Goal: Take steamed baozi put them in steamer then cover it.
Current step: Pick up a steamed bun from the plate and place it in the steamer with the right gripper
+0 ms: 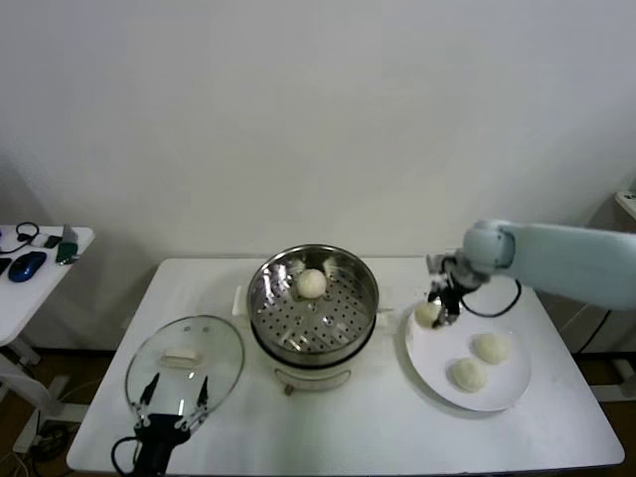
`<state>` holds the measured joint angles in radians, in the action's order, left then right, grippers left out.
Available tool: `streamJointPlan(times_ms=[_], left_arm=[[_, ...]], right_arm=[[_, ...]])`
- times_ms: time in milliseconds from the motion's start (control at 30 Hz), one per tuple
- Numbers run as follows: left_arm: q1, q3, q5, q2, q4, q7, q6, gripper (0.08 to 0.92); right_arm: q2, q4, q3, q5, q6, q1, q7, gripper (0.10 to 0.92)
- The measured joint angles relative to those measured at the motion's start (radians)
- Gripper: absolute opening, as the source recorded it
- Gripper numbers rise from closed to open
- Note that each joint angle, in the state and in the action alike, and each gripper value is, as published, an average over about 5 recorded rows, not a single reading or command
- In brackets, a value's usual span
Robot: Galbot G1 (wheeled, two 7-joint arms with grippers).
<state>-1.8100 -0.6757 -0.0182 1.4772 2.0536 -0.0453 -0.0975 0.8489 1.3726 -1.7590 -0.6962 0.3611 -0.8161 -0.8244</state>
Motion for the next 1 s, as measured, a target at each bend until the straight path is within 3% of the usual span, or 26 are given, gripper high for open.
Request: streamJointPlan(times_ms=[433, 1000], left_arm=[[0.013, 0.008, -0.007, -0.009, 0.001, -0.001, 0.004, 0.823], [0.007, 0.001, -0.007, -0.006, 0.01, 0.001, 0.001, 0.823]], right_arm=[[0.202, 0.066, 0.062, -0.244, 0.057, -0.25, 0.002, 0.612], [0.527, 0.016, 0.086, -0.334, 0.17, -0.096, 0.167, 0.613]])
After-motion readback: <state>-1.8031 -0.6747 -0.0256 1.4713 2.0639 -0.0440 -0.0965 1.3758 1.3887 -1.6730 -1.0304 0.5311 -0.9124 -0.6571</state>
